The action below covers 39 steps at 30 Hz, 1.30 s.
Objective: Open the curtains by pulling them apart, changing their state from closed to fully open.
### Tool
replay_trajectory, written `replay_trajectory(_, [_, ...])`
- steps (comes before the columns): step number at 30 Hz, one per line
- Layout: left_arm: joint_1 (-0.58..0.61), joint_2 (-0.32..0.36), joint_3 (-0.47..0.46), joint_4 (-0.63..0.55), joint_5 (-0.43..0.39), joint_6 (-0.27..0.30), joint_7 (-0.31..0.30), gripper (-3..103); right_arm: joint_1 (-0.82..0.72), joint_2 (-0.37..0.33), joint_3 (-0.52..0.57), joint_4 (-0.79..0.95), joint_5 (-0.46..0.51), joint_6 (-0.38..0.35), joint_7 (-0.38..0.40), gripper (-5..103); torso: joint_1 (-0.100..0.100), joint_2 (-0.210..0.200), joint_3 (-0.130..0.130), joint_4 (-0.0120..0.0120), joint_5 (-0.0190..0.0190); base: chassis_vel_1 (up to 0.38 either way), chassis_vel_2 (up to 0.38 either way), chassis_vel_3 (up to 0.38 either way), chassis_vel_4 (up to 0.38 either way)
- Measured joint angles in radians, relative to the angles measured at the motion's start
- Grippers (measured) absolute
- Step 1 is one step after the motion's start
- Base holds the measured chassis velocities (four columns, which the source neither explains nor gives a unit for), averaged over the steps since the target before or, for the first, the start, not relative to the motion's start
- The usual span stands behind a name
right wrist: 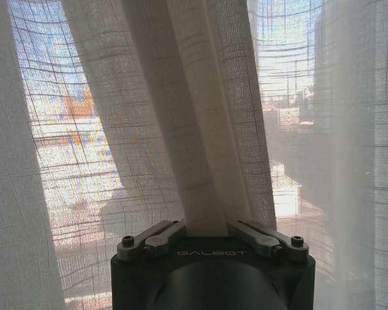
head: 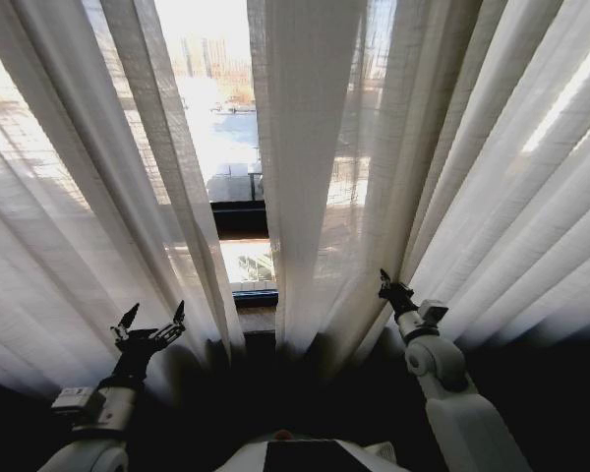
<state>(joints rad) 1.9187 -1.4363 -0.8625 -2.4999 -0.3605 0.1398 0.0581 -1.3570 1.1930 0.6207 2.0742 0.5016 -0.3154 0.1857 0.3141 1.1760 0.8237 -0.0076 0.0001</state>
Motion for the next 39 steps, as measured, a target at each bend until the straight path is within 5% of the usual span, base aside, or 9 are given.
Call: replay_trajectory(39, [0.006,-0.009,0.002,0.0,0.002,-0.018,0.004,100,-0.014,-0.002,0.029,0.011,0.009,-0.001,0.005,0,0.0,0.0,0.0,0.0001,0.0002,-0.356,-0.356,0.353,0.353])
